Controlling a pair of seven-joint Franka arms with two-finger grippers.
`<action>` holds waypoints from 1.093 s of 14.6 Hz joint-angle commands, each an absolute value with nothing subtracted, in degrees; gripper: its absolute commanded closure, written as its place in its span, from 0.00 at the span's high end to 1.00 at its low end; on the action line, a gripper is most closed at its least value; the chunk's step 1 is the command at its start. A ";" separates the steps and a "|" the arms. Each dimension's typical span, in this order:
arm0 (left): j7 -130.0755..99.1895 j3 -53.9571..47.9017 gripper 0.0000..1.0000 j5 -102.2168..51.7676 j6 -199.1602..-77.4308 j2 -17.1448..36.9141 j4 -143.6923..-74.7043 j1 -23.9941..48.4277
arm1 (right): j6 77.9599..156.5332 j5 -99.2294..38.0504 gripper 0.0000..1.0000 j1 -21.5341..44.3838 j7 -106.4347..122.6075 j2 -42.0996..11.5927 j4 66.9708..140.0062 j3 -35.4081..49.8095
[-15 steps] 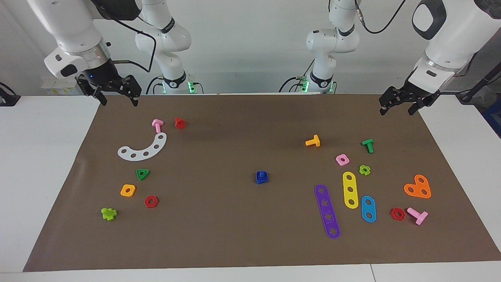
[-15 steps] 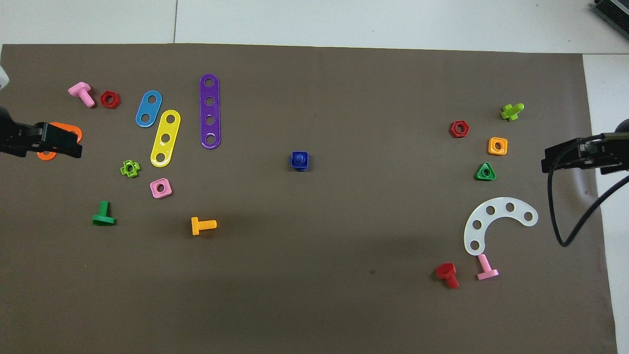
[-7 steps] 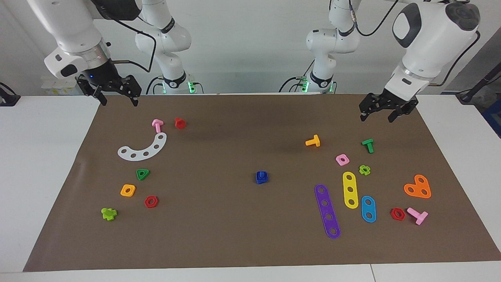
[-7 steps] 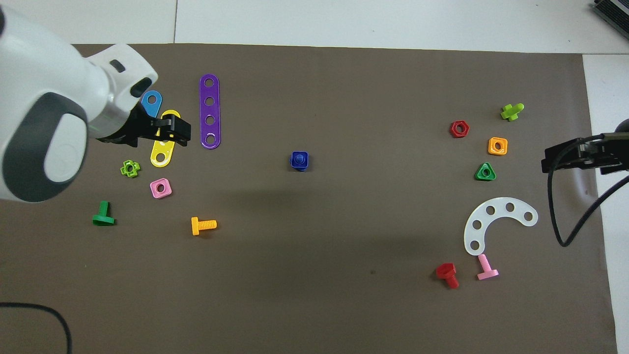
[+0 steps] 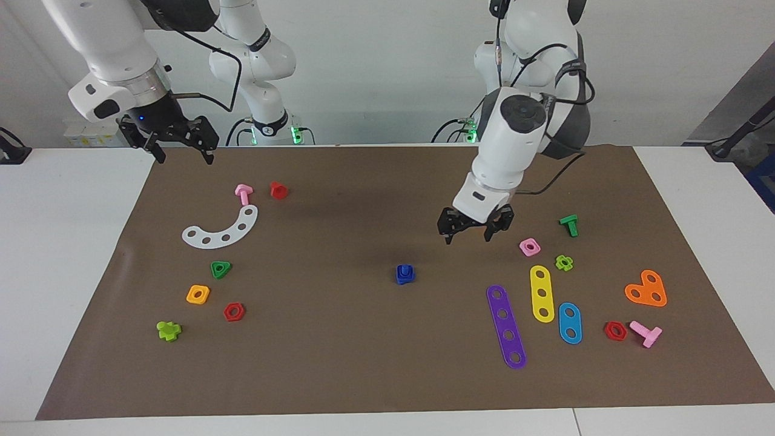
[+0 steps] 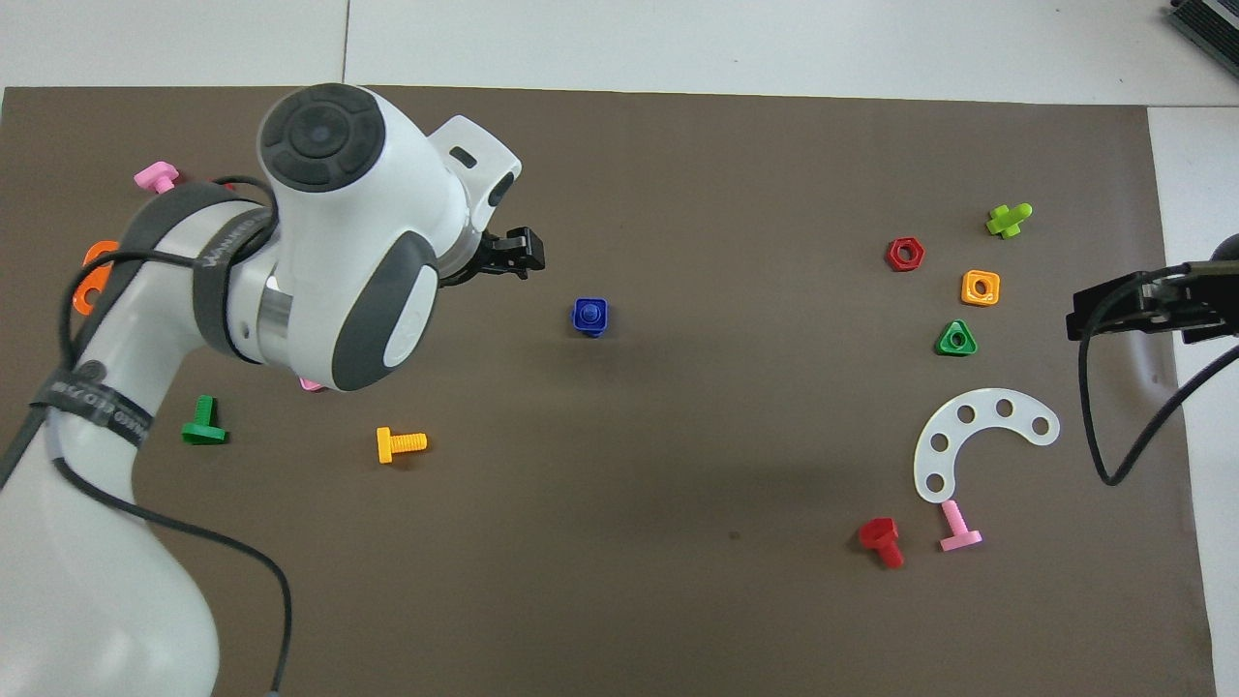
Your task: Unscrew and place screws in storage area
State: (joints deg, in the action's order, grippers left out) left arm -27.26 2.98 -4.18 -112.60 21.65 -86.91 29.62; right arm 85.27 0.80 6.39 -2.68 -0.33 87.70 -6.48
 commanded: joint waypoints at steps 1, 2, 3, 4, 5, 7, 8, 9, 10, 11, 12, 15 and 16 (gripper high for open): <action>-31.27 4.13 0.94 -4.92 -116.00 29.07 -81.66 33.12 | 84.81 0.88 1.00 6.06 -0.97 0.18 88.24 -6.24; -31.81 4.13 0.93 -4.92 -117.93 30.31 -81.56 33.40 | 84.81 0.88 1.00 6.06 -1.05 0.18 88.24 -6.24; -31.90 4.13 0.92 -4.83 -119.17 31.11 -81.65 34.18 | 84.81 0.88 1.00 6.06 -1.05 0.18 88.24 -6.24; -31.82 4.13 0.92 -4.83 -120.75 31.81 -81.74 34.97 | 84.81 0.88 1.00 6.06 -0.97 0.18 88.24 -6.24; -31.82 4.13 0.91 -4.75 -122.68 32.16 -82.26 35.07 | 84.81 0.88 1.00 6.06 -1.05 0.18 88.24 -6.24; -31.82 4.04 0.89 -4.05 -124.45 32.25 -83.40 35.33 | 84.81 0.88 1.00 6.06 -1.05 0.18 88.24 -6.24; -31.82 4.04 0.89 -3.96 -125.58 32.26 -84.28 35.85 | 84.81 0.88 1.00 6.06 -1.05 0.18 88.24 -6.24; -31.82 4.04 0.88 -3.96 -126.64 32.34 -85.24 35.95 | 84.81 0.88 1.00 6.06 -0.97 0.18 88.24 -6.24; -31.82 4.04 0.87 -3.78 -127.52 32.87 -85.95 36.47 | 84.81 0.88 1.00 6.06 -1.05 0.18 88.24 -6.24; -31.73 4.04 0.87 -2.74 -128.05 33.57 -86.04 37.08 | 84.81 0.88 1.00 6.06 -1.05 0.18 88.24 -6.24; -31.82 4.04 0.87 -2.03 -128.14 34.36 -86.04 37.18 | 84.81 0.88 1.00 6.06 -1.05 0.18 88.24 -6.24; -31.47 3.96 0.86 -1.93 -127.62 34.80 -86.04 37.71 | 84.81 0.88 1.00 6.06 -1.05 0.18 88.24 -6.24; -31.29 3.87 0.85 -1.93 -127.79 34.80 -86.04 37.71 | 84.81 0.88 1.00 6.06 -1.05 0.18 88.24 -6.24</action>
State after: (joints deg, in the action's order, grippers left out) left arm -31.38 3.03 -3.24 -126.80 34.85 -85.83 36.91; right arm 85.27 0.80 6.39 -2.68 -0.33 87.70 -6.48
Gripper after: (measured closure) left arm 0.137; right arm 0.000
